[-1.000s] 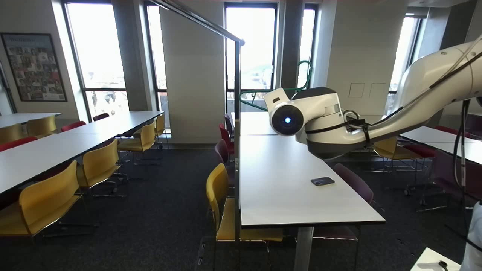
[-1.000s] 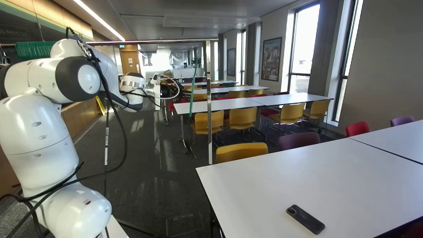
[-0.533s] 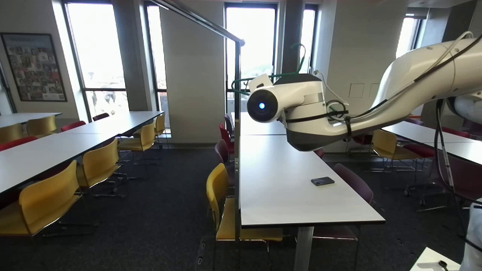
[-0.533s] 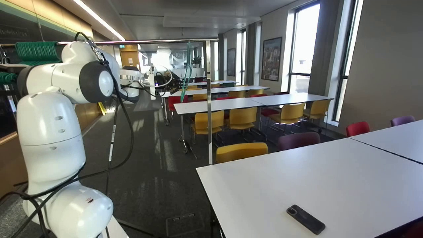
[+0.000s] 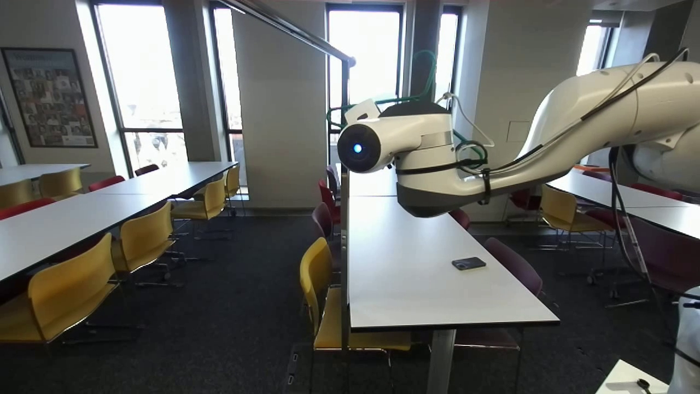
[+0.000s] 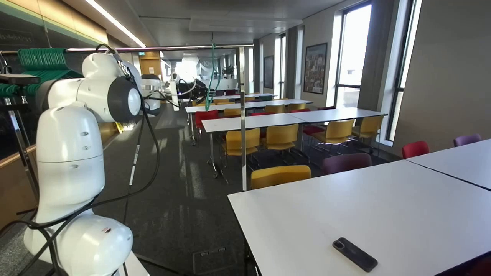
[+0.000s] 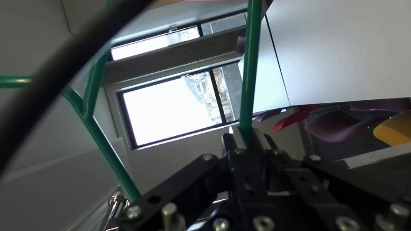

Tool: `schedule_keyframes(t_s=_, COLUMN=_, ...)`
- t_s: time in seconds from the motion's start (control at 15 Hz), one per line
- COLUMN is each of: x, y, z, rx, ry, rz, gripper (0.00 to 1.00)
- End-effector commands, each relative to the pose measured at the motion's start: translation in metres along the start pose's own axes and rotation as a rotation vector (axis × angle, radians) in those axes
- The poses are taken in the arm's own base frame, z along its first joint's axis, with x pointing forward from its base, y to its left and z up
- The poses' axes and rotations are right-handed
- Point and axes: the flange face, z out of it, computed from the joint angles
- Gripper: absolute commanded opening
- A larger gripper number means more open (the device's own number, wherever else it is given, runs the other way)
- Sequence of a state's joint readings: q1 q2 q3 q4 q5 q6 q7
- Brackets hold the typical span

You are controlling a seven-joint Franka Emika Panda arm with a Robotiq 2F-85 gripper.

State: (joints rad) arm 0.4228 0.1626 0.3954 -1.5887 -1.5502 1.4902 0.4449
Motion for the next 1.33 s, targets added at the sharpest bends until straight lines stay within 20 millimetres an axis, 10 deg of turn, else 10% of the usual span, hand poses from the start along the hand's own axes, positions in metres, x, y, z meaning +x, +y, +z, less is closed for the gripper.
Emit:
schedule_keyframes(t_s=0.0, x=0.002, y=0.0, z=0.0, rx=0.0, ry=-0.001, rz=0.0, gripper=0.1)
schedule_keyframes(t_s=0.4, x=0.004, y=0.002, z=0.002, rx=-0.032, ry=-0.002, rz=0.0, gripper=0.03)
schedule_keyframes(t_s=0.8, x=0.043, y=0.052, z=0.024, rx=-0.195, ry=0.019, rz=-0.064, gripper=0.03)
schedule_keyframes(t_s=1.27, x=0.071, y=0.066, z=0.073, rx=-0.162, ry=-0.108, rz=-0.432, gripper=0.03)
